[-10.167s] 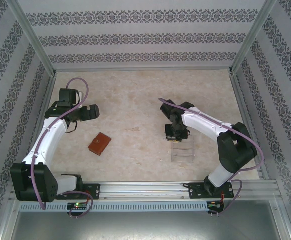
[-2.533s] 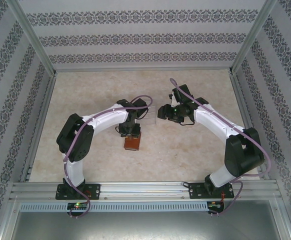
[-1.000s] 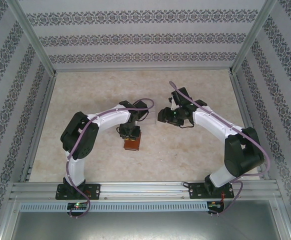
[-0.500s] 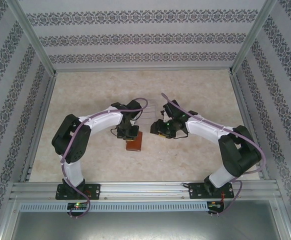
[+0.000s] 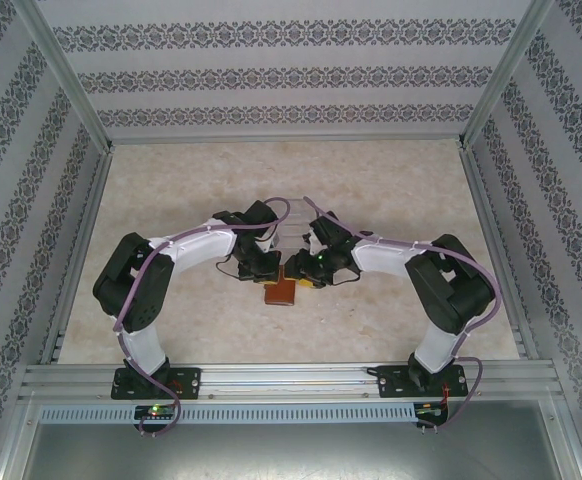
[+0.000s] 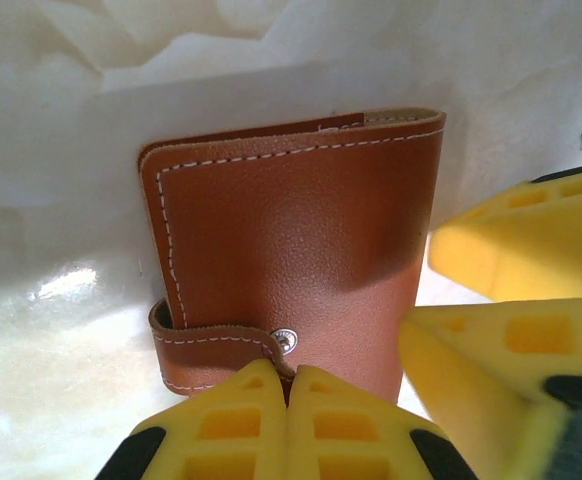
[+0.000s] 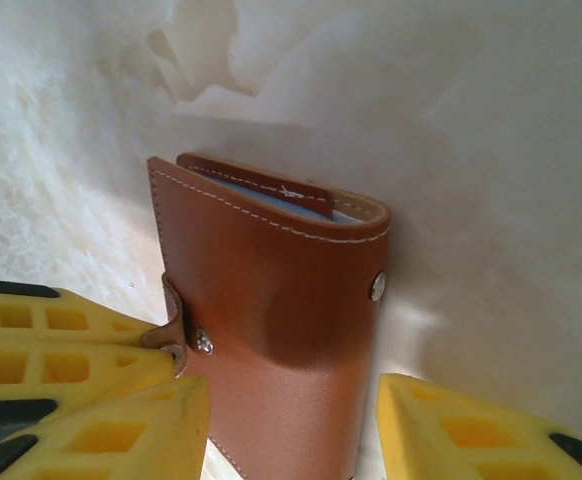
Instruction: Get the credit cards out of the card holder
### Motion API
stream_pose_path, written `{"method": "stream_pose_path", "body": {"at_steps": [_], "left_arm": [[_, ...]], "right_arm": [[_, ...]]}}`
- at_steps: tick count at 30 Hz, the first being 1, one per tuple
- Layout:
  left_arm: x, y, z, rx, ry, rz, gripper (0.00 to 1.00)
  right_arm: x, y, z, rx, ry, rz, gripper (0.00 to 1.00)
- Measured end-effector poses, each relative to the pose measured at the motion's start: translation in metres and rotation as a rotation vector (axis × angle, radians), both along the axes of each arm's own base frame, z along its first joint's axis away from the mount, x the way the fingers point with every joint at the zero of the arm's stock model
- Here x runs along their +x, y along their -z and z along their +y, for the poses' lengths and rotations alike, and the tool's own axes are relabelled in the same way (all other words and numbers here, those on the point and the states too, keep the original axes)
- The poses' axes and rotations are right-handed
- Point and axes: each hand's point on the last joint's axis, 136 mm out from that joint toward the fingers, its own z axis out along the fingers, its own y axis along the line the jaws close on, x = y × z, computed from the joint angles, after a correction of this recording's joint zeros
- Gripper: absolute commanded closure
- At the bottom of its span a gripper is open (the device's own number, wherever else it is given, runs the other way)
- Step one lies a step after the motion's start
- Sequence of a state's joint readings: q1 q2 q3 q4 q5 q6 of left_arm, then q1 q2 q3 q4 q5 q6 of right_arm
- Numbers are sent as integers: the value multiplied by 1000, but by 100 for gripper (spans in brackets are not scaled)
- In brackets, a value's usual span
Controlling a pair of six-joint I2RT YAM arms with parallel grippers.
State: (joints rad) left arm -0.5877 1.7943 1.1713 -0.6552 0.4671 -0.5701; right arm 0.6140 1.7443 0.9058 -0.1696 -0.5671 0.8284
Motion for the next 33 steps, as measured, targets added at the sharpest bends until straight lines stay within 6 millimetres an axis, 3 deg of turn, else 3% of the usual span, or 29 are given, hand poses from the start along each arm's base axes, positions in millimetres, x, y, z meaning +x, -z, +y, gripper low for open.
{"method": "stream_pose_path", "body": {"at_steps": [12,20,27,33], "left_arm": [[3,-7,1,-6,-5,-27,99],[6,-14,27,92,-20,-64,98],[8,-14,52,86,-78,-64,72],[9,-9,54,51,-84,-54,64]], "right_arm": [[-7,13,-1,-21,-6,25,66],[-6,14,-4,-56,-11,17,67],[-5,12,-12,-118,-14,3,65],[-9,10,-19,-176,-13,5,65]]}}
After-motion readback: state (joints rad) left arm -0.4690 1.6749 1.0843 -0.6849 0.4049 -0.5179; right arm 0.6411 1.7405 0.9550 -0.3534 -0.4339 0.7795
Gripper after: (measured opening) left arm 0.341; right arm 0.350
